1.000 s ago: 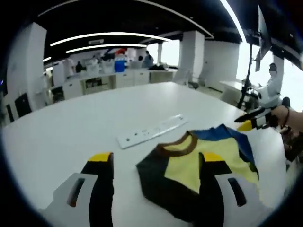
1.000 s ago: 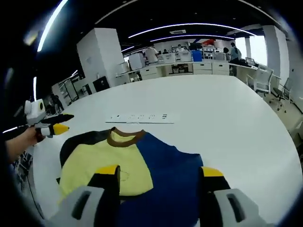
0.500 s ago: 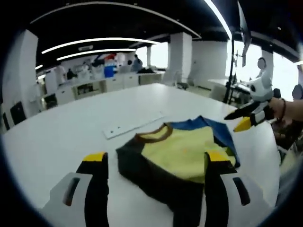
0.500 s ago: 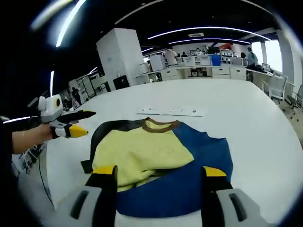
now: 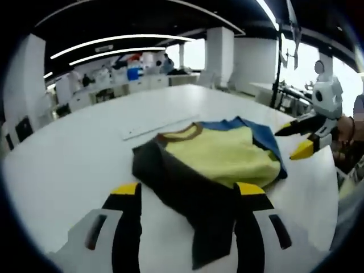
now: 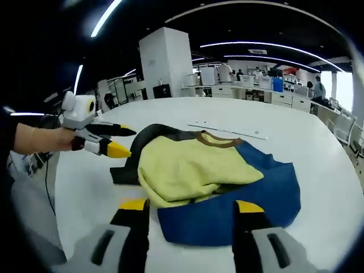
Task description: Fold the garment on the visible template until the final outline fits inside the template.
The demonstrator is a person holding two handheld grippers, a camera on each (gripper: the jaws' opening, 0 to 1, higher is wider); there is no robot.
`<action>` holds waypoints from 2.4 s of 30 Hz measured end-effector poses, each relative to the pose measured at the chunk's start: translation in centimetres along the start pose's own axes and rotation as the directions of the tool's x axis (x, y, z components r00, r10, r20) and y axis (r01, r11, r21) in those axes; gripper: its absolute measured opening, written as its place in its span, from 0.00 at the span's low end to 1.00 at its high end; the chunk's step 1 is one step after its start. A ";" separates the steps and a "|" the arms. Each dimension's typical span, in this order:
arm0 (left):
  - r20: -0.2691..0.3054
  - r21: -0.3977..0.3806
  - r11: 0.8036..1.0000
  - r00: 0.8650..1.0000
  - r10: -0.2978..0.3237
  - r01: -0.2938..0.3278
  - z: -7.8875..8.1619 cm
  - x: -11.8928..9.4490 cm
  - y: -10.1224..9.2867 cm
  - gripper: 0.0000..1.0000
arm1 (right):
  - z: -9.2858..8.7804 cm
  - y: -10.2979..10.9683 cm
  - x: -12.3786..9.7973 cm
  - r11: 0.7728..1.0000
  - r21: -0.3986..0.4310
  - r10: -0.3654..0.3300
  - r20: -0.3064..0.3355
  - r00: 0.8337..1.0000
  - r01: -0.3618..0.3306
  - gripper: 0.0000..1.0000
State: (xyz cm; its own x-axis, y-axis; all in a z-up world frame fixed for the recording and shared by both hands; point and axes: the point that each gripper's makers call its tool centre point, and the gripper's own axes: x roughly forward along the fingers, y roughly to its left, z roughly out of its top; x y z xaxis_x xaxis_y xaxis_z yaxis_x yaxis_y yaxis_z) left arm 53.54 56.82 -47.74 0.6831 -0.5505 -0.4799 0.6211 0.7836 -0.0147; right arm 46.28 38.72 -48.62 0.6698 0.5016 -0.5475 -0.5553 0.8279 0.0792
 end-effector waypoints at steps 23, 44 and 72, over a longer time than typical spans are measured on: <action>-0.118 -0.024 0.999 0.992 -0.038 0.035 -4.2 0.4 -1.6 0.00 | -2.5 0.8 1.1 0.997 -0.037 -0.071 -0.050 0.996 0.069 0.06; -0.101 0.032 0.999 0.994 0.048 -0.045 -1.0 -4.1 0.6 0.00 | 1.1 -5.6 -5.3 0.974 -0.052 -0.218 0.032 0.975 0.219 0.00; -0.281 -0.012 0.950 0.913 0.296 -0.312 -6.1 -7.4 12.5 0.00 | -2.2 -25.4 -14.5 0.757 0.113 -0.626 -0.158 0.764 0.643 0.00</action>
State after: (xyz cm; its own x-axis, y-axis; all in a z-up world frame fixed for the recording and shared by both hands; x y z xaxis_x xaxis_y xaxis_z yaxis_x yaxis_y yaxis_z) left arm 53.90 72.50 -49.74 0.6995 -0.1896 -0.6890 0.3723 0.9197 0.1249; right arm 49.60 9.83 -44.54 0.7814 -0.1745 -0.5991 0.0663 0.9779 -0.1983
